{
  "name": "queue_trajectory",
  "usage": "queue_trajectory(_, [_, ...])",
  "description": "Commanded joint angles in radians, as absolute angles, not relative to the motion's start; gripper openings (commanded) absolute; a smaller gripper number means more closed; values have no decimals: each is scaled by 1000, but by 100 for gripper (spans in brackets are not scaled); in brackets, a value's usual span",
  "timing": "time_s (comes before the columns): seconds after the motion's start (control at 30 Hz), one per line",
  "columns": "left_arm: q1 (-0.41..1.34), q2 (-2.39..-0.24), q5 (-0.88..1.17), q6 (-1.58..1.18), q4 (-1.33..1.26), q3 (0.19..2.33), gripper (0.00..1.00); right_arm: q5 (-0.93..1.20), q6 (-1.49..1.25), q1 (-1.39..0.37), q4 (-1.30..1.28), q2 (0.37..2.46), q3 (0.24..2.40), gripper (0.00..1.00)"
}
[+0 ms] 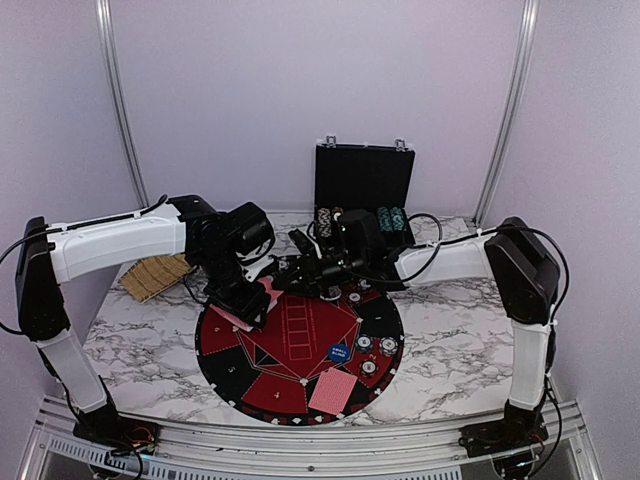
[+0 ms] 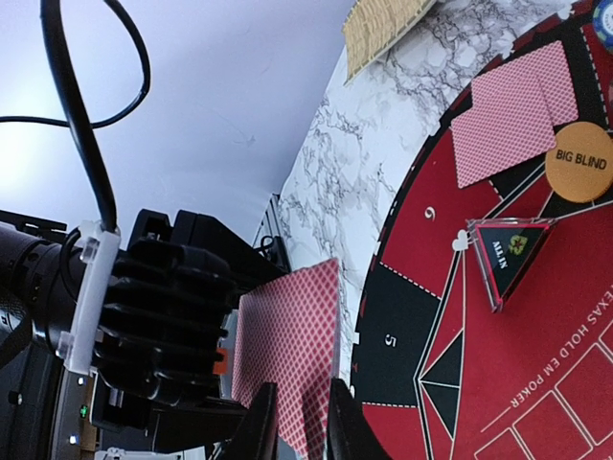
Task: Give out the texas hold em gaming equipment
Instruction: Pick up the poker card from the face-down deck piles, then distribute the poker card in the dealer area.
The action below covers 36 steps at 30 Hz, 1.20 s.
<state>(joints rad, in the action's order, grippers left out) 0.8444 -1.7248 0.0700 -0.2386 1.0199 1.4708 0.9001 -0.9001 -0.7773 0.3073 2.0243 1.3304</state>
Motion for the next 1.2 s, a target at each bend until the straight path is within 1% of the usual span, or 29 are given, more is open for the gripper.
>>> queue_trajectory(0.0, [845,-1720,63,-233,1026,1488,41,915,-910,-767,338,2003,1331,15])
queue_trajectory(0.1, [846,-1719,64,-232,1026,1488,41,920,-921,-762,352,2004,1328,10])
queue_trajectory(0.23, [845,-1718,63,-232,1026,1486,41,929,-940,-756,373,2005,1325,0])
queue_trajectory(0.8, [844,-1713,51,-232,1023,1480,41,947,-1042,-681,503,1949,1245,0])
queue_trajectory(1.07, [839,-1707,50,-234,1019,1468,41,935,-1024,-607,496,1919,1205,0])
queue_trajectory(1.17, [836,-1703,49,-234,1020,1468,41,907,-971,-574,438,1931,1214,0])
